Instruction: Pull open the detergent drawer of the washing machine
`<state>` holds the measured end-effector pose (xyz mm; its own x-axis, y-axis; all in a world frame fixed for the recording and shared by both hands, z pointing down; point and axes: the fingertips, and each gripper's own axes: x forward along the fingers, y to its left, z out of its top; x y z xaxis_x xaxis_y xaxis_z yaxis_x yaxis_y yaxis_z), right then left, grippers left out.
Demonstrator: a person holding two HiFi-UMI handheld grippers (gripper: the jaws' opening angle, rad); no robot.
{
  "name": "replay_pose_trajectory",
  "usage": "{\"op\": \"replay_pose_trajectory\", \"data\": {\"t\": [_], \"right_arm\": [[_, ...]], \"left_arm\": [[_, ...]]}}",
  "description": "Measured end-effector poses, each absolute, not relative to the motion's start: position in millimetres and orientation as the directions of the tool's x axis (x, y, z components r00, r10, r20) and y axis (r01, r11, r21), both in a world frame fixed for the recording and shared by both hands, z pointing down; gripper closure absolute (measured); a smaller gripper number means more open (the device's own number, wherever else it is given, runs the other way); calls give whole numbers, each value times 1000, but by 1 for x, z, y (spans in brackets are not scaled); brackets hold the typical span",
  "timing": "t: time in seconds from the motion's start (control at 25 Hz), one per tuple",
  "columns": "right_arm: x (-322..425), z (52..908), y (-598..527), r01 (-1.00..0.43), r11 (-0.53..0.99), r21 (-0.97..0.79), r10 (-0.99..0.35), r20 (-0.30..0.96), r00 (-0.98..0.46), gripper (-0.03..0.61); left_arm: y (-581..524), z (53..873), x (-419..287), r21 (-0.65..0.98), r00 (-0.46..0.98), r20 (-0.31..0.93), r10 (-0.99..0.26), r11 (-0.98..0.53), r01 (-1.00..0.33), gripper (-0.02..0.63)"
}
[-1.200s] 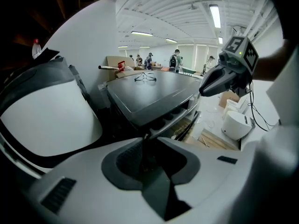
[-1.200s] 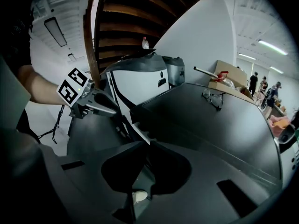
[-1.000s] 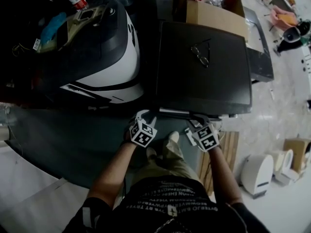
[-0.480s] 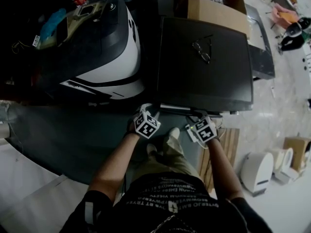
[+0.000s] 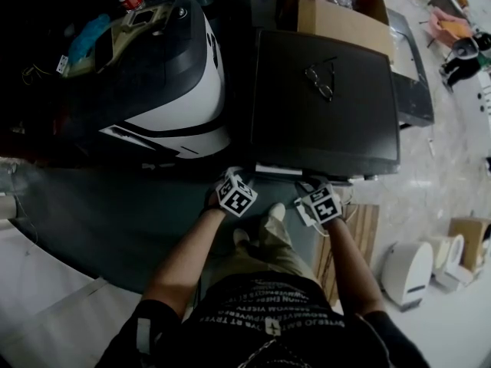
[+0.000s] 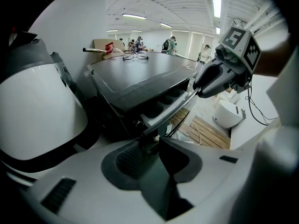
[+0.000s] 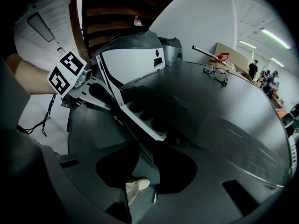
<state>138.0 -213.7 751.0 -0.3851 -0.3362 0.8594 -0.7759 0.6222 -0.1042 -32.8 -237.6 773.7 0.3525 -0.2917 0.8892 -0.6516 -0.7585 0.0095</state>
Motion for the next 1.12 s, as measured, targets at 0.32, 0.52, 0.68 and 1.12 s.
{"op": "replay_pose_trajectory", "data": {"t": [0.32,0.52,0.68,1.12], "right_arm": [[136,752,-197,-785,608,-120,-320,868,-380,477],[128,750,-184,-782,607,-142,-313,862,-400,477],[131,750,-172,-788,598,-147,-304,868,-392,477],[125,750,-145,-792,588,-166,-295,867,-401,477]], "left_arm": [[-221,774,-35,26,351,901,-255,-776,-630,503],[-208,774,-36,33,357,901,-247,-781,-624,503],[-196,775,-35,25,351,905,-240,-794,-607,503],[-169,774,-39,24,350,910,-220,-818,-575,503]]}}
